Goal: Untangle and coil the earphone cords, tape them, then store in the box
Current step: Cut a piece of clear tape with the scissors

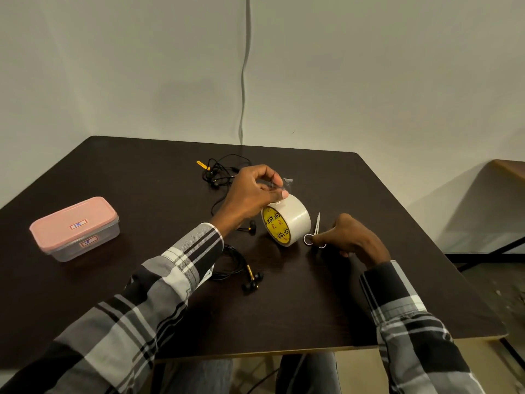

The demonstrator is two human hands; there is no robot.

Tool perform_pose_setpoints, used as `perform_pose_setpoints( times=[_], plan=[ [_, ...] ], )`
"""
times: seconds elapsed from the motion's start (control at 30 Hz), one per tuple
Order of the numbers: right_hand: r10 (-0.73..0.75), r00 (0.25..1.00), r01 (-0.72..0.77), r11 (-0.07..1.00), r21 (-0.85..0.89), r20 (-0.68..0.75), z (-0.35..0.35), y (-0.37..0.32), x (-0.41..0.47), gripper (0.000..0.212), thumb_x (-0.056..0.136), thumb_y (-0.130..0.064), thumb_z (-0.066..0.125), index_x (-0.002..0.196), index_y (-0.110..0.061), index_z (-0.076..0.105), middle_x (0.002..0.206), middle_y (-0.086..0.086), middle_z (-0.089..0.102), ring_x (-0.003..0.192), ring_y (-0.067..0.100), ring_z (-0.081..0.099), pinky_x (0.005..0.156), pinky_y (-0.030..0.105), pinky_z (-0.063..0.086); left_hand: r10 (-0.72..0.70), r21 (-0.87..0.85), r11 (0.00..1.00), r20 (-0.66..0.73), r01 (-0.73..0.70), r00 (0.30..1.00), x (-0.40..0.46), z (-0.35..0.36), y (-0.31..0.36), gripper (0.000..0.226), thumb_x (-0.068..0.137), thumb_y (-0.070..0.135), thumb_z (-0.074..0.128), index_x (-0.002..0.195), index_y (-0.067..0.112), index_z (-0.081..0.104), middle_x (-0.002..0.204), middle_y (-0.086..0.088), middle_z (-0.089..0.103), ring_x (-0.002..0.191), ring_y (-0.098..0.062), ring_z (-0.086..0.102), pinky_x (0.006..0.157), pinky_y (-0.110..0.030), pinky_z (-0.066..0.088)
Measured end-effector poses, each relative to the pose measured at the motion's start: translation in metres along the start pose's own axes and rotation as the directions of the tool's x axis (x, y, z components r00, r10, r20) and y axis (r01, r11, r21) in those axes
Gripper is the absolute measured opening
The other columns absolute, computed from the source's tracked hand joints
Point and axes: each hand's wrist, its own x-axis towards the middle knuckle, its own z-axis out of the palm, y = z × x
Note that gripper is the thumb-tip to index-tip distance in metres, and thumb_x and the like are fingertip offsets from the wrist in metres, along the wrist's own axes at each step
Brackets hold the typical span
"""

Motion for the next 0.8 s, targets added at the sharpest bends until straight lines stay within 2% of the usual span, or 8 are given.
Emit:
perform_pose_setpoints(
  times=[0.1, 0.2, 0.3, 0.4, 0.5, 0.6, 0.67, 0.8],
  plan=[
    [-0.026, 0.999, 0.025, 0.998, 0.051, 0.023, -0.003, 0.000, -0.005, 0.033, 0.074, -0.034, 0.083, 0.074, -0.003, 0.073, 0.059, 0.006, 0.062, 0.054, 0.016, 0.050, 0.050, 0.029, 0.040, -0.001, -0.027, 1.000, -0.001, 0.001, 1.000, 0.001, 0.000, -0.002, 0.018, 0.076, 0.011, 0.083, 0.084, 0.012, 0.067, 0.092, -0.005, 0.071, 0.080, -0.017, 0.069, 0.078, -0.034, 0.058],
    [-0.076, 0.997, 0.072, 0.974, 0.214, 0.008, 0.001, 0.001, -0.008, 0.015, 0.083, -0.015, 0.076, 0.076, -0.005, 0.067, 0.071, 0.009, 0.067, 0.062, 0.013, 0.058, 0.055, 0.027, 0.047, 0.004, -0.032, 0.999, -0.009, -0.004, 1.000, 0.003, 0.000, -0.002, 0.018, 0.076, 0.019, 0.083, 0.083, 0.011, 0.069, 0.092, -0.008, 0.074, 0.084, -0.023, 0.071, 0.077, -0.039, 0.058],
    [-0.105, 0.992, 0.126, 0.902, 0.413, -0.071, 0.006, 0.003, -0.011, 0.009, 0.085, -0.005, 0.071, 0.079, -0.001, 0.066, 0.081, 0.017, 0.070, 0.067, 0.016, 0.063, 0.060, 0.027, 0.055, 0.016, -0.035, 0.999, 0.002, -0.016, 1.000, 0.003, 0.002, 0.003, 0.017, 0.078, 0.019, 0.082, 0.082, 0.007, 0.070, 0.090, -0.010, 0.074, 0.081, -0.019, 0.070, 0.068, -0.032, 0.057],
    [-0.141, 0.982, 0.185, 0.852, 0.490, -0.127, 0.006, 0.001, -0.013, 0.010, 0.085, -0.004, 0.072, 0.086, 0.003, 0.065, 0.082, 0.018, 0.070, 0.071, 0.020, 0.065, 0.062, 0.029, 0.056, 0.016, -0.062, 0.998, 0.013, -0.015, 1.000, 0.002, 0.004, 0.007, 0.015, 0.078, 0.015, 0.082, 0.080, 0.009, 0.069, 0.090, -0.010, 0.075, 0.078, -0.013, 0.070, 0.062, -0.025, 0.054],
    [-0.120, 0.979, 0.192, 0.797, 0.572, -0.162, 0.010, -0.001, -0.012, 0.020, 0.083, 0.001, 0.072, 0.100, -0.002, 0.061, 0.085, 0.016, 0.068, 0.070, 0.021, 0.064, 0.057, 0.029, 0.055, 0.012, -0.090, 0.996, 0.029, -0.009, 1.000, 0.003, 0.004, 0.005, 0.014, 0.078, 0.015, 0.082, 0.080, 0.010, 0.069, 0.089, -0.009, 0.075, 0.081, -0.015, 0.071, 0.064, -0.026, 0.055],
    [-0.103, 0.939, 0.302, 0.702, 0.646, -0.327, 0.012, -0.006, -0.012, 0.024, 0.087, 0.004, 0.064, 0.110, 0.003, 0.059, 0.079, 0.015, 0.064, 0.062, 0.016, 0.058, 0.055, 0.027, 0.053, 0.025, -0.076, 0.997, 0.039, -0.022, 0.999, 0.003, 0.004, 0.004, 0.016, 0.076, 0.018, 0.084, 0.077, 0.014, 0.069, 0.086, -0.005, 0.074, 0.082, -0.014, 0.071, 0.068, -0.027, 0.054],
    [-0.107, 0.895, 0.400, 0.623, 0.672, -0.434, 0.007, -0.009, -0.015, 0.021, 0.090, 0.003, 0.059, 0.111, 0.004, 0.059, 0.077, 0.014, 0.061, 0.063, 0.014, 0.056, 0.055, 0.025, 0.055, 0.027, -0.061, 0.998, 0.048, -0.024, 0.998, 0.004, 0.006, 0.002, 0.019, 0.074, 0.021, 0.086, 0.078, 0.013, 0.069, 0.088, -0.009, 0.075, 0.089, -0.021, 0.073, 0.074, -0.034, 0.057],
    [-0.185, 0.898, 0.438, 0.459, 0.773, -0.400, -0.006, -0.017, -0.020, 0.015, 0.095, -0.001, 0.056, 0.107, -0.005, 0.063, 0.081, 0.010, 0.066, 0.072, 0.017, 0.065, 0.068, 0.033, 0.061, 0.008, -0.071, 0.997, 0.082, -0.002, 0.997, 0.006, 0.009, 0.002, 0.025, 0.071, 0.021, 0.088, 0.082, 0.009, 0.068, 0.091, -0.011, 0.076, 0.094, -0.027, 0.073, 0.086, -0.050, 0.058]
  ],
)
